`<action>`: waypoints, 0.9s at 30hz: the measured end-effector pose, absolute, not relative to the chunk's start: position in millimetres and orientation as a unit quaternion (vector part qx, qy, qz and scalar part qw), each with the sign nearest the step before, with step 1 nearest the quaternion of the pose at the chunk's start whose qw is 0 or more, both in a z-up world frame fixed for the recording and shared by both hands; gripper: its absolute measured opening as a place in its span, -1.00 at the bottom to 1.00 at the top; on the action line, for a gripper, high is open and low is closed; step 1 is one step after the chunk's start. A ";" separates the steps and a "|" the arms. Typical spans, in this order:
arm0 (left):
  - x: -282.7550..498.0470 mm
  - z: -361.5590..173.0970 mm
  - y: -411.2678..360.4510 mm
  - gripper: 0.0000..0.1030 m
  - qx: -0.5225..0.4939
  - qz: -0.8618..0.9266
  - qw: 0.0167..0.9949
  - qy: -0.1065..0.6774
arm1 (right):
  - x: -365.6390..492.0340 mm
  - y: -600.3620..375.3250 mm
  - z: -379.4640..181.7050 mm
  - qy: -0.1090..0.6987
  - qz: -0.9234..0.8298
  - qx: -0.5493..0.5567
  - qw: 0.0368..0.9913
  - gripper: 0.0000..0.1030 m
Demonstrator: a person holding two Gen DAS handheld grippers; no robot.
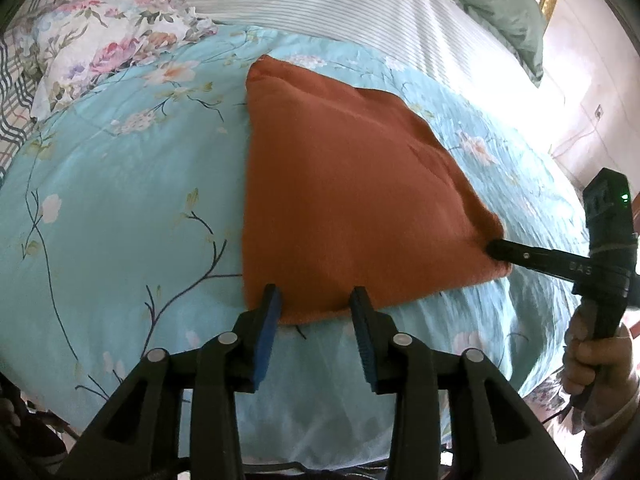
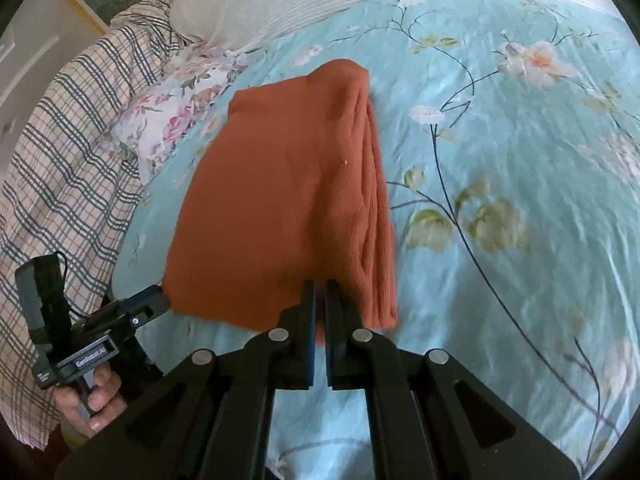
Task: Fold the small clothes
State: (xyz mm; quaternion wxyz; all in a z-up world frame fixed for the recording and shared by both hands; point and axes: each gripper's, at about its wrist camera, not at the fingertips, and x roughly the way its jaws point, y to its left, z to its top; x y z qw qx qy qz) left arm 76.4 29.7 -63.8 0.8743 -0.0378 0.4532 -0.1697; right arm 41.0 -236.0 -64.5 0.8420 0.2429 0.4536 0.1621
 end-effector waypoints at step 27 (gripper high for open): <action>-1.9 -77.3 37.2 0.62 0.015 -0.082 0.885 0.459 | -38.2 -212.7 -56.0 0.443 0.126 0.146 0.876 0.58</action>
